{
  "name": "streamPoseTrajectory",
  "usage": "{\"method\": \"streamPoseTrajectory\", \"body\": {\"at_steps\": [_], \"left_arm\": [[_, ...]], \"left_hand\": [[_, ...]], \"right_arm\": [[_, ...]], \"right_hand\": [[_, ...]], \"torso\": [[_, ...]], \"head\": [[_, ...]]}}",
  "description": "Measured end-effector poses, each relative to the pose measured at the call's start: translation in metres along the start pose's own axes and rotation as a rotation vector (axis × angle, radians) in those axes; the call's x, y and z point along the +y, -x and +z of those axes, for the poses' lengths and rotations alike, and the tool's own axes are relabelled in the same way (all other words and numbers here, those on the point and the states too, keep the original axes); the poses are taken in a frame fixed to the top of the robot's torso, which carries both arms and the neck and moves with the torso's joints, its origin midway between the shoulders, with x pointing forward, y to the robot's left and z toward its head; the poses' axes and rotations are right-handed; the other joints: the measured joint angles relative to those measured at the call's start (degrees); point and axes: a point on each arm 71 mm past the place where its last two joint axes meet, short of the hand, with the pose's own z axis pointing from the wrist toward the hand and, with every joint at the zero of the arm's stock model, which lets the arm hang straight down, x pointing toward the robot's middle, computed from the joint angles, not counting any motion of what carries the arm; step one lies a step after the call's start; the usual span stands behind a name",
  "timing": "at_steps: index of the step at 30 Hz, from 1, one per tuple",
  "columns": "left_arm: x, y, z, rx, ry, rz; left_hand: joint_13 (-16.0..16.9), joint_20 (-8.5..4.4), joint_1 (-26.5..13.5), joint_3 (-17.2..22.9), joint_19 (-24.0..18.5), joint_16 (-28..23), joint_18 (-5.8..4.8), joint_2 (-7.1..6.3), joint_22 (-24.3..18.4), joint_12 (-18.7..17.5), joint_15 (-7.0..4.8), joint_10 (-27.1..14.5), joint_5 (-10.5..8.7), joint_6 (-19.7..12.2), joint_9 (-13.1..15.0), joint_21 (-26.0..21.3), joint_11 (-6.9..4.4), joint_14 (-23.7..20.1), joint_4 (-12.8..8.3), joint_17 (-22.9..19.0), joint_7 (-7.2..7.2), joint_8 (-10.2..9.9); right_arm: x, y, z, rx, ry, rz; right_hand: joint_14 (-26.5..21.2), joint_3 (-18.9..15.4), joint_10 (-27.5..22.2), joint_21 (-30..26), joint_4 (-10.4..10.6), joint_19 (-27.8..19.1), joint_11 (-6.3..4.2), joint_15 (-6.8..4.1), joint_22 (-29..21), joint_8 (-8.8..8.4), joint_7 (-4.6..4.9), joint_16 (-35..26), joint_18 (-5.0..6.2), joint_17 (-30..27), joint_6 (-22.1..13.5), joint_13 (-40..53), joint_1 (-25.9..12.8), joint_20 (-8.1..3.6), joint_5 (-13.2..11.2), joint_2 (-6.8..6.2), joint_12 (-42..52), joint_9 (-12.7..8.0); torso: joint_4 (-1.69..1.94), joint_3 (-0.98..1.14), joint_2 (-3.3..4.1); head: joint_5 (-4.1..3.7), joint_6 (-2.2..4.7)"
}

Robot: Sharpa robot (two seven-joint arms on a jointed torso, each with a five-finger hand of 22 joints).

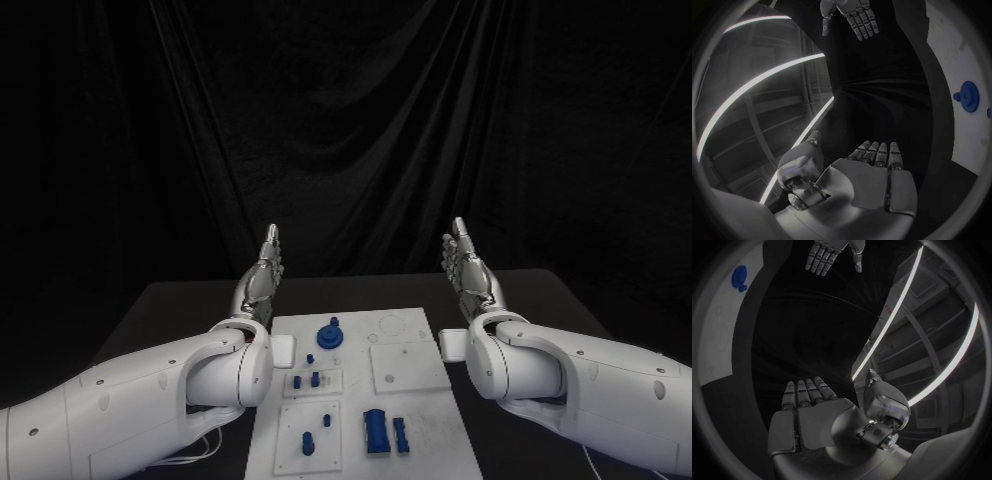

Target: Assemble the parts on the task board

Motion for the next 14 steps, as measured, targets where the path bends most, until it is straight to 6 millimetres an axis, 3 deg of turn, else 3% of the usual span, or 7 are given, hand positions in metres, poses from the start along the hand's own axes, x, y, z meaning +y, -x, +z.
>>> {"method": "streamPoseTrajectory", "body": {"at_steps": [7,9,12,14], "left_arm": [[0.0005,0.0009,0.0000,-0.013,0.007,0.004],[0.0006,0.0011,0.0000,-0.015,0.009,0.005],[0.0007,0.0012,-0.0001,-0.017,0.010,0.006],[0.0007,0.0013,-0.0001,-0.018,0.011,0.006]], "left_hand": [[0.0,0.00,-3.3,0.2,0.0,0.0,0.01,-0.29,0.0,0.0,0.00,0.0,-3.60,-0.4,0.0,0.0,0.00,0.0,-0.2,0.0,0.00,0.0],[0.0,0.00,-4.2,0.0,0.0,0.0,0.01,-0.20,0.0,0.0,0.00,0.0,-4.26,-0.8,0.0,0.0,0.00,0.0,-0.3,0.0,-0.01,0.0],[0.0,0.00,-8.1,0.0,0.0,0.0,0.01,-0.25,0.0,0.0,0.00,0.0,-5.20,-0.8,0.0,0.0,0.00,0.0,-0.3,0.0,0.00,0.0],[0.0,0.00,-12.5,0.0,0.0,0.0,0.01,-0.26,0.0,0.0,0.00,0.0,-5.23,-0.8,0.0,0.0,0.00,0.0,-0.3,0.0,-0.01,0.0]], "right_arm": [[-0.0006,0.0002,0.0000,-0.003,-0.008,0.010],[-0.0007,0.0003,0.0000,-0.003,-0.010,0.011],[-0.0008,0.0003,0.0000,-0.003,-0.011,0.013],[-0.0009,0.0003,0.0000,-0.004,-0.012,0.014]], "right_hand": [[-1.9,0.0,-1.0,0.0,-0.3,-1.1,-0.01,-0.03,-2.8,-1.38,-0.11,-0.5,0.01,0.0,-3.4,-1.8,-2.6,-0.02,-3.6,-0.05,-2.9,-0.7],[-2.7,0.0,-1.6,0.0,-0.3,-1.6,-0.01,-0.04,-3.9,-1.89,-0.10,-0.9,0.01,-0.1,-5.4,-2.4,-5.7,-0.12,-5.0,-0.07,-3.9,-0.8],[-2.7,0.0,-1.6,0.0,-0.3,-1.6,0.00,-0.04,-4.0,-1.89,-0.10,-0.9,0.01,-0.1,-5.6,-2.6,-11.1,-0.12,-5.1,-0.05,-3.9,-0.9],[-2.7,0.0,-1.6,0.0,-0.3,-1.6,0.00,-0.04,-4.0,-1.89,-0.09,-0.9,0.01,-0.1,-5.6,-2.6,-11.3,-0.12,-5.1,0.04,-3.9,-0.9]], "torso": [[-0.01,-0.01,-0.01],[-0.01,-0.01,-0.01],[-0.01,-0.01,-0.02],[-0.01,0.00,-0.02]], "head": [[-0.03,0.01],[-0.03,0.01],[-0.03,0.01],[-0.03,0.01]]}}
